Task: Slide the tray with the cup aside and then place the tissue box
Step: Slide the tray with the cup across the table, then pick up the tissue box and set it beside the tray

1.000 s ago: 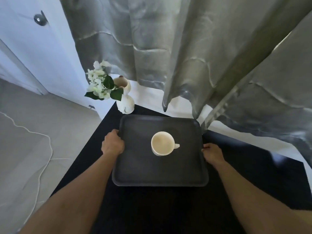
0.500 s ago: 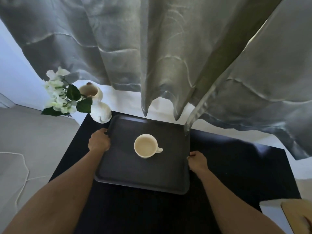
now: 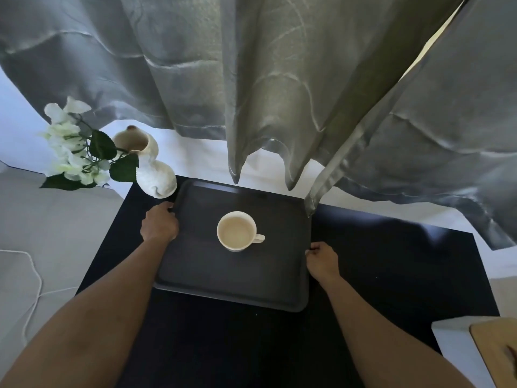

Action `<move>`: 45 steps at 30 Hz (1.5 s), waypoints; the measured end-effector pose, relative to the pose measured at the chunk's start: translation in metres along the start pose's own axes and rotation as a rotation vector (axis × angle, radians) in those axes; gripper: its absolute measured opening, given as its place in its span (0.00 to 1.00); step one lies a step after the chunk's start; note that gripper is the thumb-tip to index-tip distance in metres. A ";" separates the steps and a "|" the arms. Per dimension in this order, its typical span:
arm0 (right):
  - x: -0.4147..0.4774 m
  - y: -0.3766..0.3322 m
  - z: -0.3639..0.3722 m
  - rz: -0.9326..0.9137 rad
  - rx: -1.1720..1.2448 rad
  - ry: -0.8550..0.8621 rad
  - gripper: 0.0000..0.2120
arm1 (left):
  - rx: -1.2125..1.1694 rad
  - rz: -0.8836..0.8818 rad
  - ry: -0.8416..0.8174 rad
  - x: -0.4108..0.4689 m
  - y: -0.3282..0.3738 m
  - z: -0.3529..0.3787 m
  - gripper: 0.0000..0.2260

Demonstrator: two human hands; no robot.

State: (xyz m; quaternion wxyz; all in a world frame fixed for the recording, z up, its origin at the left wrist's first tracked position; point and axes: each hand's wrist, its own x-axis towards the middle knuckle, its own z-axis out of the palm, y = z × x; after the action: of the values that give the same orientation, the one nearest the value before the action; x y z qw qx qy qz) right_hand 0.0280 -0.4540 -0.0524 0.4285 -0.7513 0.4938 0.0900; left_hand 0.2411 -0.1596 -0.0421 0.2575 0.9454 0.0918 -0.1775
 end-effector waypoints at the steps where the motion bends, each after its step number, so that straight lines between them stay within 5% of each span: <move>1: -0.001 0.000 0.000 0.002 0.004 0.001 0.13 | 0.004 0.003 0.003 0.000 0.000 0.000 0.19; 14: -0.020 -0.010 -0.015 -0.091 -0.065 -0.030 0.17 | 0.065 0.177 0.001 -0.026 0.005 -0.017 0.19; 21: -0.042 -0.011 -0.041 -0.196 -0.171 0.025 0.06 | 0.028 0.388 -0.072 -0.057 0.028 -0.030 0.14; 26: -0.068 -0.004 -0.071 -0.261 -0.192 0.085 0.11 | 0.031 0.578 -0.069 -0.099 0.070 -0.032 0.13; 40: -0.126 0.090 -0.206 -0.187 -0.055 0.384 0.08 | 0.144 0.930 -0.228 -0.254 0.193 0.021 0.15; 45: -0.155 0.158 -0.260 -0.093 -0.064 0.466 0.15 | 0.198 0.992 -0.303 -0.317 0.226 0.062 0.15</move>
State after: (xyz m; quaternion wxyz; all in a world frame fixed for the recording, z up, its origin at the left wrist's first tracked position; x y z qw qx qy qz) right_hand -0.2531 -0.5645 0.1063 0.2827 -0.7868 0.5412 -0.0898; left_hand -0.0088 -0.4100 0.1322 0.2304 0.8587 -0.4222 -0.1770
